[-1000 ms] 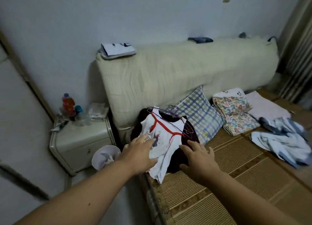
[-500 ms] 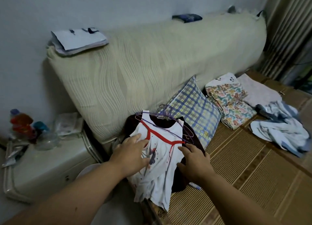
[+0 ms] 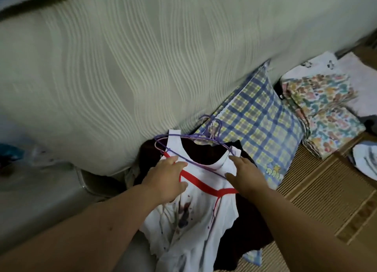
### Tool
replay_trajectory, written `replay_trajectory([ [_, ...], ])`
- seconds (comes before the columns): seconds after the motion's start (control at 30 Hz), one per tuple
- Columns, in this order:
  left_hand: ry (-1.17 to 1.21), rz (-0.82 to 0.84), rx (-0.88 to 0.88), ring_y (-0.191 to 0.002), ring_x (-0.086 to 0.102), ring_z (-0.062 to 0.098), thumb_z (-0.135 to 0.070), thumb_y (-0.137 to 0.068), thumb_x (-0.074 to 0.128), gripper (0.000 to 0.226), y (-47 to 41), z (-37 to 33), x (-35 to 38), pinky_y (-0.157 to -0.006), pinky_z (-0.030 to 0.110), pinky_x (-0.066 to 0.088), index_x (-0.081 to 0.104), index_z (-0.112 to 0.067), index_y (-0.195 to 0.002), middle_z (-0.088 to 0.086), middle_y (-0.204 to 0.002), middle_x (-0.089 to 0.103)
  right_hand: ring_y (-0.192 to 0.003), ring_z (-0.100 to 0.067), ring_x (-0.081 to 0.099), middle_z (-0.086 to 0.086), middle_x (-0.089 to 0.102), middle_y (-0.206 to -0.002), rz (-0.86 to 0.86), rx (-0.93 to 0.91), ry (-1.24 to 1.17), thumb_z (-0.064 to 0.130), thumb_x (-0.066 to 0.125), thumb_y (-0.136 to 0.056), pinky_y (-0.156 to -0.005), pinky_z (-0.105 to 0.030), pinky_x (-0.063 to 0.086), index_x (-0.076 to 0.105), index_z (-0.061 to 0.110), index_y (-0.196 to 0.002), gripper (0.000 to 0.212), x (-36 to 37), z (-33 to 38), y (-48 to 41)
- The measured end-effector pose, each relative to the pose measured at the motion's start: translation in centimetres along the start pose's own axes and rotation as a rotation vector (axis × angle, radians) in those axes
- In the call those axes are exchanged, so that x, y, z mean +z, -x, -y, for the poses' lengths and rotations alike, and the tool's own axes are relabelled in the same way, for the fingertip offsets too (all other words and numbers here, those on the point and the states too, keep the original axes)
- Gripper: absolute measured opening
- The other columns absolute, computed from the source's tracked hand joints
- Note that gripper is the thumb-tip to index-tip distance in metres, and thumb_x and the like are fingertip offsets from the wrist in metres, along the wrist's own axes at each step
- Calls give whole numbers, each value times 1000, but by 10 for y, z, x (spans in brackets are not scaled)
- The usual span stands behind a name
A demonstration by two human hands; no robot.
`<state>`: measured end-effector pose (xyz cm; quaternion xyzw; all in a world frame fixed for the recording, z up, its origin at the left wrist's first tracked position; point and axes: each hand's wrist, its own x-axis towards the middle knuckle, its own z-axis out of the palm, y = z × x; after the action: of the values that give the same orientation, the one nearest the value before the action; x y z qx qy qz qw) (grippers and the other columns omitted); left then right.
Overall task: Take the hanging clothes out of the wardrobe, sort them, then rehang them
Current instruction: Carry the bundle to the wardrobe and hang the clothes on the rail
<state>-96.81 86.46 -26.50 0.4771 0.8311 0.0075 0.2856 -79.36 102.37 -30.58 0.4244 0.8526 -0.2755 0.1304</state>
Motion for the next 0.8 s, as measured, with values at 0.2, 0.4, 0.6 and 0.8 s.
replay_trajectory([
  [0.2,109,22,-17,-142,23,24,-37,-86,60,65,-88,2,17,-115,37,24,34,-26,-145,8,-155,22,-137,-28,33,-8,23,-156,65,32,-91,34,52,-95,-106,-39,37,9,17,-151,73,23,-17,-93],
  [0.4,83,90,-75,-143,20,26,-42,-86,59,68,-138,10,34,-115,39,25,31,-28,-146,8,-156,20,-134,-35,31,-9,27,-153,122,45,-40,30,45,-97,-105,-47,36,9,17,-151,66,43,-26,-148],
  [0.6,119,131,-113,-141,25,22,-46,-84,60,69,-128,19,46,-116,35,23,33,-28,-145,7,-153,27,-116,-34,40,-11,53,-120,145,96,17,41,44,-96,-91,-42,43,49,18,-126,37,45,-25,-158],
  [0.8,320,-28,-21,-132,38,11,-35,-88,60,58,-96,-13,19,-105,19,28,38,-25,-142,1,-142,42,-69,-16,53,-2,58,-78,134,-32,-374,32,47,-98,-59,-26,37,60,11,-95,25,11,-8,-100],
])
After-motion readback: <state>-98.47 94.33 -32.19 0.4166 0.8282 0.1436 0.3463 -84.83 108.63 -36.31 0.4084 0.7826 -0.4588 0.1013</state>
